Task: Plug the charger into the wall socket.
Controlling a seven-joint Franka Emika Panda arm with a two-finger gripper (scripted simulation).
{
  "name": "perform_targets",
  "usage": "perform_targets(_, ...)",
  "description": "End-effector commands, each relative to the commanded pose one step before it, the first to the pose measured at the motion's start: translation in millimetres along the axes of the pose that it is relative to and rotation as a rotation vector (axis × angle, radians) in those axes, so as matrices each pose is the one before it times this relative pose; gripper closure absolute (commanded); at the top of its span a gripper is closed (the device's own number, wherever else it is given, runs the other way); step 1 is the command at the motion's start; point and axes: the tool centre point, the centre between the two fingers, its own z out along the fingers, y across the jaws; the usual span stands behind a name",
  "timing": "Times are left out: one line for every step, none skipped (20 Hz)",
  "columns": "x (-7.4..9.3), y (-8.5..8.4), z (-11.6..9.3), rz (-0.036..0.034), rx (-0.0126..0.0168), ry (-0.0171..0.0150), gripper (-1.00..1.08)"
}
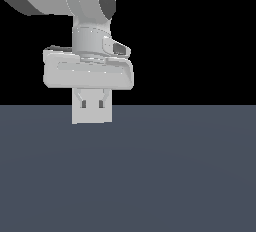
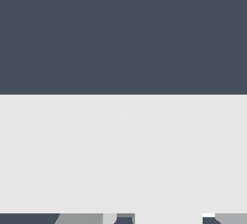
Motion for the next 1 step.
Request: perform_targets(1.08, 0.38, -0.05, 0.00048, 0.00001, 0.00024, 1.08)
